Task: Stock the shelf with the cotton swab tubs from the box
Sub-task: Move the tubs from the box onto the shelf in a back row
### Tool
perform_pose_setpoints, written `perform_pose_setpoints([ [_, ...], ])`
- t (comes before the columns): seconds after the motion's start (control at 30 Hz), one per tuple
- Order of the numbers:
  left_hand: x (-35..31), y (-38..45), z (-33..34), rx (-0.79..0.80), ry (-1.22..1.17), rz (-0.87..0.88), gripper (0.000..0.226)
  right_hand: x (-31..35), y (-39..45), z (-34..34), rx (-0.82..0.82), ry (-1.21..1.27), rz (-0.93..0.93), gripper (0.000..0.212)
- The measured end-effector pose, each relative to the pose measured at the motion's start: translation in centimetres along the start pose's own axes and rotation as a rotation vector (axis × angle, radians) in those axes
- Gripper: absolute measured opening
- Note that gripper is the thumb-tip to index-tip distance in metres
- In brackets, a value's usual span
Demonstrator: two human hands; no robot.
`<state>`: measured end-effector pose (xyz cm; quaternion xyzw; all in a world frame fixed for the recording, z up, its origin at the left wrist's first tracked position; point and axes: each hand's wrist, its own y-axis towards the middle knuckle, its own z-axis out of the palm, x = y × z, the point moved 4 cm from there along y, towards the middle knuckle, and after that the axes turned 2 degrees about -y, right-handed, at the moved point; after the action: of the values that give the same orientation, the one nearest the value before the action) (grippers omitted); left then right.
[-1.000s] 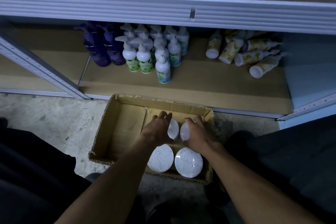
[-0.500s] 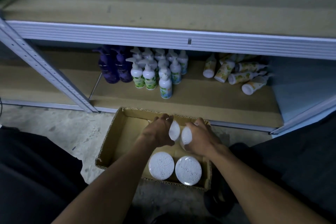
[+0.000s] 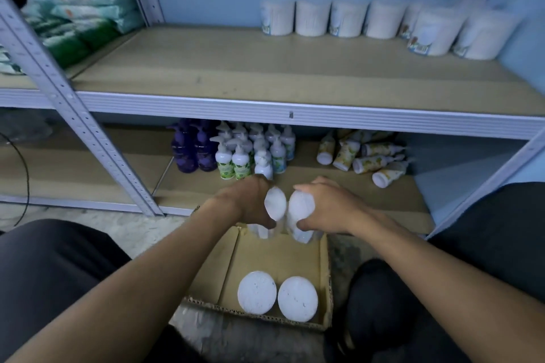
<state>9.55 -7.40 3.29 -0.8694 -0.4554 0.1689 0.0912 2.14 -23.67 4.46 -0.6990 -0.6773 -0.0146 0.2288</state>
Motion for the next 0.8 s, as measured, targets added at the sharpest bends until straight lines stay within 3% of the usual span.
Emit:
perform_pose_setpoints([
  [0.33, -5.0, -3.8, -11.7, -0.059, 0.127, 0.168, 0.084, 1.7, -5.2, -11.0, -0.106, -0.153, -0.056, 0.081],
  [0.47, -6.5, -4.1, -17.0, -0.125, 0.146, 0.153, 0.078, 2.8, -6.9, -16.3, -0.214, -0.15, -0.063, 0.079],
  [0.8, -11.1, -2.7, -27.0, -0.217, 0.162, 0.125, 0.098, 2.8, -7.4, -27.3, -0.363, -0.185, 0.014, 0.075],
])
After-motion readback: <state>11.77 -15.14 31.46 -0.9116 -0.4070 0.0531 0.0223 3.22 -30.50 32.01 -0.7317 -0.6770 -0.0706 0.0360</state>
